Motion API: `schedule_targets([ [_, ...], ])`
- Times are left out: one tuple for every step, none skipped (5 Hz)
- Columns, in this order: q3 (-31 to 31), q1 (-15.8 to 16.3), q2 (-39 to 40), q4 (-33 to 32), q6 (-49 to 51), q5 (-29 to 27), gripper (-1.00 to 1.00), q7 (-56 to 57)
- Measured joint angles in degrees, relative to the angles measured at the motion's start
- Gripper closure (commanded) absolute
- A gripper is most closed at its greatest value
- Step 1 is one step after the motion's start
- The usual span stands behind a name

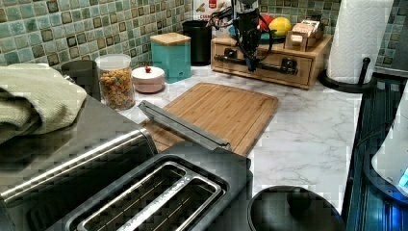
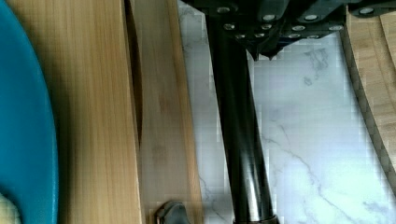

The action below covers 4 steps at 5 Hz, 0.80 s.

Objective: Close the drawer.

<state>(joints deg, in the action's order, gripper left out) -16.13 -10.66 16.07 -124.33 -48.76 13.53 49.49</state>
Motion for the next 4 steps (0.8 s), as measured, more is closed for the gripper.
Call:
schedule_targets([
  [0.0, 0.02, 0.06, 0.11, 0.03, 0.0, 1.0, -0.03],
  [-0.01, -0.03, 0.06, 0.11, 0.03, 0.01, 1.0, 0.0],
  [-0.07, -0.01, -0.01, 0.11, 0.0, -0.07, 1.0, -0.03],
  [-0.97, 1.01, 0.01, 0.0, 0.0, 0.02, 1.0, -0.03],
])
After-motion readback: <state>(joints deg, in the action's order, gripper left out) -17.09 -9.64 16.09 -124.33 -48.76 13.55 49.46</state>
